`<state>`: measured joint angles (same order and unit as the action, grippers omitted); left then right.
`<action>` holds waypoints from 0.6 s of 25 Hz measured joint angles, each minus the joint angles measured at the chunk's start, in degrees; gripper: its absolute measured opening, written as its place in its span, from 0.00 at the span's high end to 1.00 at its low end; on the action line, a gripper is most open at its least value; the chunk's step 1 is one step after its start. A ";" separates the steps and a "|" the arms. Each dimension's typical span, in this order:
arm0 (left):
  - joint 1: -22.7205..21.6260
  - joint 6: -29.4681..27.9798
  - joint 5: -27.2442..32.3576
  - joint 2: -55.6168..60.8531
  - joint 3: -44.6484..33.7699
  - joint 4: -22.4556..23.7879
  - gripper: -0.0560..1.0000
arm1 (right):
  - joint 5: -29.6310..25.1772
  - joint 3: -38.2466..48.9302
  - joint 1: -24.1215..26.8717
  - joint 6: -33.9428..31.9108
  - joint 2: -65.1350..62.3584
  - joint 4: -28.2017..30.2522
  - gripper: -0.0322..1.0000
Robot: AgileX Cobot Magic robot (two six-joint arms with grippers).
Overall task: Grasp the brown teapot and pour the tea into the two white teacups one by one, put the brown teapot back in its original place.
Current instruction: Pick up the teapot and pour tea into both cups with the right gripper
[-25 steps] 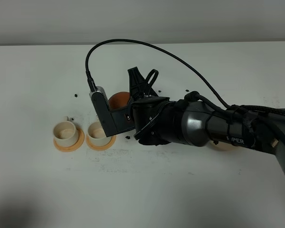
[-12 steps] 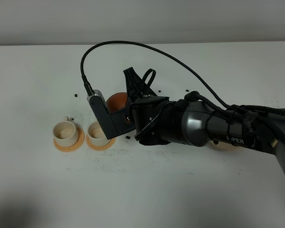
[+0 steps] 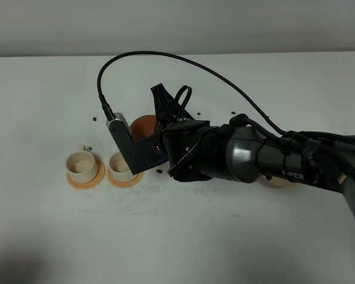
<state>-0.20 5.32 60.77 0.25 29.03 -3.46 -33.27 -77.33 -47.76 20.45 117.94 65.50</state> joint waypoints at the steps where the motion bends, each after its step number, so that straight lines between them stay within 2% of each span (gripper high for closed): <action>1: 0.00 0.00 0.00 0.00 0.00 0.00 0.40 | -0.13 0.00 -0.08 0.00 0.13 0.56 0.86; 15: 0.00 0.00 0.00 0.00 0.00 0.00 0.40 | -0.88 0.00 -0.11 0.00 1.54 4.87 0.86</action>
<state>-0.20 5.32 60.77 0.25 29.03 -3.46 -34.15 -77.33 -47.87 20.45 119.48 70.37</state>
